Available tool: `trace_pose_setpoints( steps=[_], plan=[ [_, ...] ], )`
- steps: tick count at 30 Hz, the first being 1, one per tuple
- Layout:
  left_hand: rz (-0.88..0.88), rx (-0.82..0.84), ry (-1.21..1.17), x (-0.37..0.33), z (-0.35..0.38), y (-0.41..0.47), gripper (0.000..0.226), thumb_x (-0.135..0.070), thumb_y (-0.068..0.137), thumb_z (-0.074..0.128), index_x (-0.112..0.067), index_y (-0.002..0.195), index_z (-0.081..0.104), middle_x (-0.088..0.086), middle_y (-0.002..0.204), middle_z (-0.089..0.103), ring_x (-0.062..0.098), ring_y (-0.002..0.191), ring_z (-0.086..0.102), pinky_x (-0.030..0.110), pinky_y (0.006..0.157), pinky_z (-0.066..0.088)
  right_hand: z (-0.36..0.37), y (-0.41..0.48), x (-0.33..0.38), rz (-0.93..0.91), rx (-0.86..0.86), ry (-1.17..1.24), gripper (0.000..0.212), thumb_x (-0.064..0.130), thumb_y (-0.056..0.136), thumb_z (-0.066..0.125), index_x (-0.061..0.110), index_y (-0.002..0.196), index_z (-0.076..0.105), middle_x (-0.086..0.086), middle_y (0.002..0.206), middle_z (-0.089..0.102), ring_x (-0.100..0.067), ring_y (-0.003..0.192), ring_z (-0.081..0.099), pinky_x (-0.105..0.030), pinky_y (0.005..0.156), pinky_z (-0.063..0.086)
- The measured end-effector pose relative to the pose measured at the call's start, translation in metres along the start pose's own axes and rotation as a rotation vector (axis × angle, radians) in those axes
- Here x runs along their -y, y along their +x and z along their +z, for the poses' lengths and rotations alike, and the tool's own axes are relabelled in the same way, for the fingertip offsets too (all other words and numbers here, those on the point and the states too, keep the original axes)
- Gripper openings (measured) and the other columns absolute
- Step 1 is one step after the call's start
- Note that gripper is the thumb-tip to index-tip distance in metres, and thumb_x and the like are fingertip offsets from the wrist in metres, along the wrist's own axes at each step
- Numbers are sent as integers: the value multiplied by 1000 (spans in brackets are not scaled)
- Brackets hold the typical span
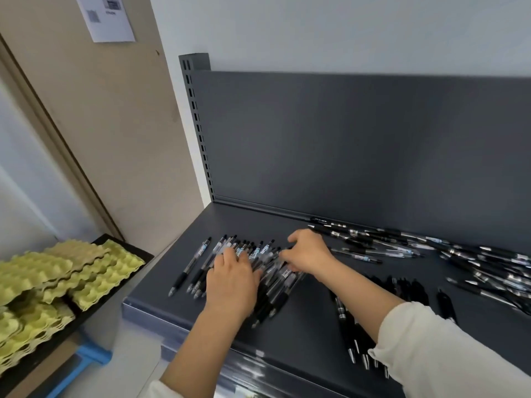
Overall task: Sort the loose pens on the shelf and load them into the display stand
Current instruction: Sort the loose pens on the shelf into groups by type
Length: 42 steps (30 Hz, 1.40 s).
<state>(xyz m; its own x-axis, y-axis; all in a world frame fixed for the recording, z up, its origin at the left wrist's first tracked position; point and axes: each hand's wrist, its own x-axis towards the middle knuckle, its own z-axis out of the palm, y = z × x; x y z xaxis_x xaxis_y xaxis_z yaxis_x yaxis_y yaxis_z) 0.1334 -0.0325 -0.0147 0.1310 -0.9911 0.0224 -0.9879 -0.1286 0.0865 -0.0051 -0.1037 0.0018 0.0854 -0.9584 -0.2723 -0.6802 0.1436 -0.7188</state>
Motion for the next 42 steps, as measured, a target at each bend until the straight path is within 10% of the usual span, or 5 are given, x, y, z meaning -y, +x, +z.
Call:
trace_pose_setpoints(
  steps=[4, 17, 23, 29, 42],
  plan=[
    [35, -14, 4, 1, 2, -1, 57, -52, 98, 23, -26, 148, 18, 3, 135, 34, 22, 125, 33, 34, 98, 35, -1, -6, -11, -210, -31, -109, 38, 17, 84, 67, 16, 121, 59, -1, 97, 61, -10, 82, 54, -11, 61, 38],
    [86, -49, -38, -23, 6, -3, 48, -45, 100, 25, -39, 147, 19, -5, 142, 28, 21, 129, 29, 41, 101, 32, -69, -13, -77, -287, -281, -326, 25, 14, 88, 61, 14, 112, 66, -4, 112, 57, -20, 104, 56, -30, 89, 46],
    [342, -237, -45, -54, 2, 12, 41, -31, 77, 74, -18, 115, 68, 2, 106, 61, 30, 92, 59, 44, 66, 48, -123, -15, -132, -134, -433, -495, 32, 4, 86, 58, 14, 115, 66, -8, 116, 60, -27, 110, 52, -33, 93, 45],
    [508, -134, -47, -113, 5, 37, 39, -29, 97, 45, -24, 136, 47, -7, 136, 43, 21, 125, 39, 37, 96, 34, -131, -21, -153, -157, -299, -592, 23, 18, 90, 60, 14, 112, 66, -4, 117, 52, -25, 115, 44, -33, 95, 41],
    [486, -32, -26, -133, 19, 66, 28, -15, 95, 49, -23, 121, 58, 1, 122, 51, 22, 116, 48, 34, 88, 38, -147, -21, -169, -66, -318, -451, 17, 15, 84, 67, 12, 99, 59, -4, 106, 59, -22, 98, 57, -28, 78, 44]
  ],
)
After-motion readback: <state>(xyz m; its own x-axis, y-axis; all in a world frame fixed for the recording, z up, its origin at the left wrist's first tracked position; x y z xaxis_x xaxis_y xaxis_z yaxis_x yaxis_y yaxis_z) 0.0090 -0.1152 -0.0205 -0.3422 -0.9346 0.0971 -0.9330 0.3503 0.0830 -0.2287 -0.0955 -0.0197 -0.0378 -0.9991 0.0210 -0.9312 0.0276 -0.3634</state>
